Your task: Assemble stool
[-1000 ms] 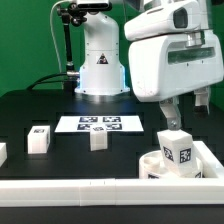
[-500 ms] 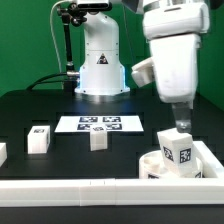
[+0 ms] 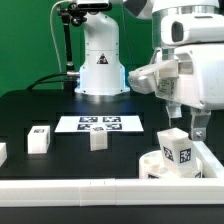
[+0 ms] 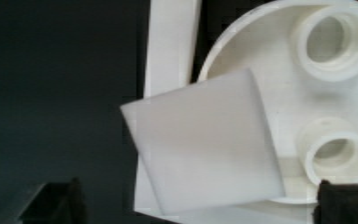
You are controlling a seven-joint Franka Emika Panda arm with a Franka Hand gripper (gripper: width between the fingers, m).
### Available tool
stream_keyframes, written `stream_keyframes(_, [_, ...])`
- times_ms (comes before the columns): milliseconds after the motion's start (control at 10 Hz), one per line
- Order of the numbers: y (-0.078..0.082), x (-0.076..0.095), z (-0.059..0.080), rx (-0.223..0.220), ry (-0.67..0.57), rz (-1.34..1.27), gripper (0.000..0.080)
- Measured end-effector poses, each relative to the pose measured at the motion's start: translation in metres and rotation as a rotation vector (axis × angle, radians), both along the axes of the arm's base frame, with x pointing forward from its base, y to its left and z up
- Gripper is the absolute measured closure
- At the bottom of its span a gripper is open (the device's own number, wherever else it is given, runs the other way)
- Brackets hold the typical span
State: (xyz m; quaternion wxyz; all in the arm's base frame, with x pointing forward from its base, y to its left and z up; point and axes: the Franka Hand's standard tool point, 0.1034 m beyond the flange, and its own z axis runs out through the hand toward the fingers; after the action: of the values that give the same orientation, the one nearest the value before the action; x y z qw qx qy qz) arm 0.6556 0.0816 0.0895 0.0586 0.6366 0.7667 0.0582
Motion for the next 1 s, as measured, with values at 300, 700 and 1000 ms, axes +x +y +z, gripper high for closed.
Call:
stream_keyframes(300, [-0.0025,-0.0021,-0.0063,-0.048,0.004,0.157,0.015])
stream_keyframes(700, [-0.0054,-0.0022,-0.0074,-0.045,0.006,0.136,0.0373])
stream_keyframes(1000, [-0.0056,-0.0019,-0.0068,-0.042,0.005,0.123,0.0456])
